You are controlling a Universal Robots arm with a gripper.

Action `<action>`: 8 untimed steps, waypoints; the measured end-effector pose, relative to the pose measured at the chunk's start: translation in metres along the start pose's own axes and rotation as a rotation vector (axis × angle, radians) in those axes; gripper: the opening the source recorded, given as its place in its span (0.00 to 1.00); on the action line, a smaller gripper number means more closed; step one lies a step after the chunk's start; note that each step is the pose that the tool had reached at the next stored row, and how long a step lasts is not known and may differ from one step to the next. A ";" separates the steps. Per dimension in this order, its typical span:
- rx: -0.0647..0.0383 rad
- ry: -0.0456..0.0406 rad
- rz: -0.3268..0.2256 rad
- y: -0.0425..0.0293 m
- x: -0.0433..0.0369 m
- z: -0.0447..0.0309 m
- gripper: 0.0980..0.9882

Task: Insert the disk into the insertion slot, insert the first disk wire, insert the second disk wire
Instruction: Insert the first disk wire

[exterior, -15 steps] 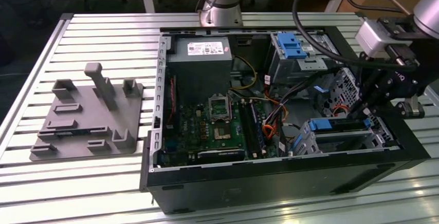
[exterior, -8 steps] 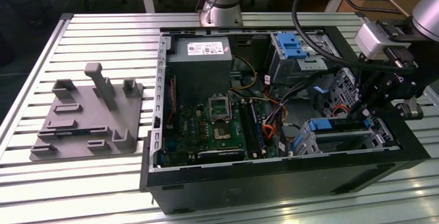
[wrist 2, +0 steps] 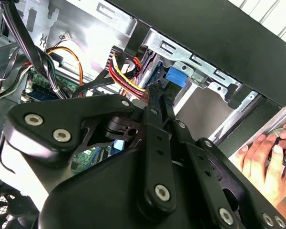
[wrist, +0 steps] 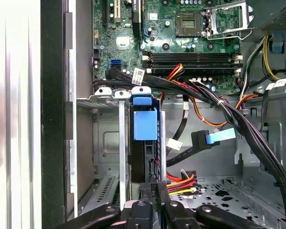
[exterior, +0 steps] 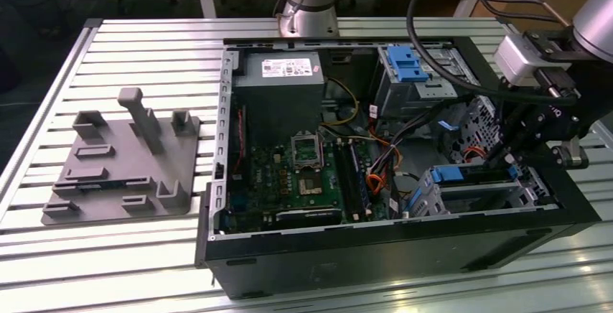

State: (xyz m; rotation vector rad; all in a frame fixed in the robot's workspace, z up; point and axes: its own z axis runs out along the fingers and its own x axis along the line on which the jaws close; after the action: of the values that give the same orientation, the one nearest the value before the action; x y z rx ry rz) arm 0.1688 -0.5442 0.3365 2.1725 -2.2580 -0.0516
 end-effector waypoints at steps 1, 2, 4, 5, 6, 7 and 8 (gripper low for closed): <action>0.000 0.0000 0.000 0.0000 0.0000 0.0004 0.07; 0.000 0.0001 0.000 0.0000 0.0000 0.0006 0.07; 0.000 0.0001 0.000 0.0000 0.0000 0.0012 0.07; 0.000 0.0001 0.000 0.0000 0.0000 0.0015 0.07; 0.000 0.0001 0.000 -0.0001 0.0000 0.0017 0.07; 0.000 0.0002 0.000 -0.0001 0.0000 0.0019 0.07; 0.000 0.0001 0.000 -0.0001 0.0000 0.0021 0.07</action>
State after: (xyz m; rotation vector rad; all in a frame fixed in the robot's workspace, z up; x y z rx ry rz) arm 0.1688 -0.5442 0.3344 2.1728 -2.2577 -0.0515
